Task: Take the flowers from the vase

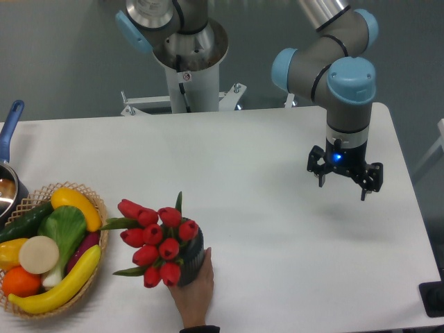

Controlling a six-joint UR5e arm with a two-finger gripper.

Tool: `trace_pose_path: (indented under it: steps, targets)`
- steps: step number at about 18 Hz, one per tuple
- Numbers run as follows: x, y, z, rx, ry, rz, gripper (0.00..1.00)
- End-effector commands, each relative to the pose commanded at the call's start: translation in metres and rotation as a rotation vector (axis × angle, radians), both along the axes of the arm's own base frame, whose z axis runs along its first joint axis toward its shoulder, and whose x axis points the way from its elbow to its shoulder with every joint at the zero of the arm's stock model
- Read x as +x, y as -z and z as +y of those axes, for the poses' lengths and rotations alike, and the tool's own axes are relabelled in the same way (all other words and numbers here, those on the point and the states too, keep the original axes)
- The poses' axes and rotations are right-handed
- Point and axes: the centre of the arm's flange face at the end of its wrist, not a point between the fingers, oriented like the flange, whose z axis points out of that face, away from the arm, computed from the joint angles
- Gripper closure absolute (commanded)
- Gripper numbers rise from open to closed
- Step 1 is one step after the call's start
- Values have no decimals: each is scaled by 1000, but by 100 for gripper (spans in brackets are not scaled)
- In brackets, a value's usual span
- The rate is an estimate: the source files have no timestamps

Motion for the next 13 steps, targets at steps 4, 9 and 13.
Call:
trace_pose_path:
  steps: [4, 9, 13]
  targets:
    - [3, 4, 1, -3, -3, -9, 0]
    - [10, 9, 2, 20, 5, 5, 0]
    - [21, 7, 20, 169, 64, -34, 0]
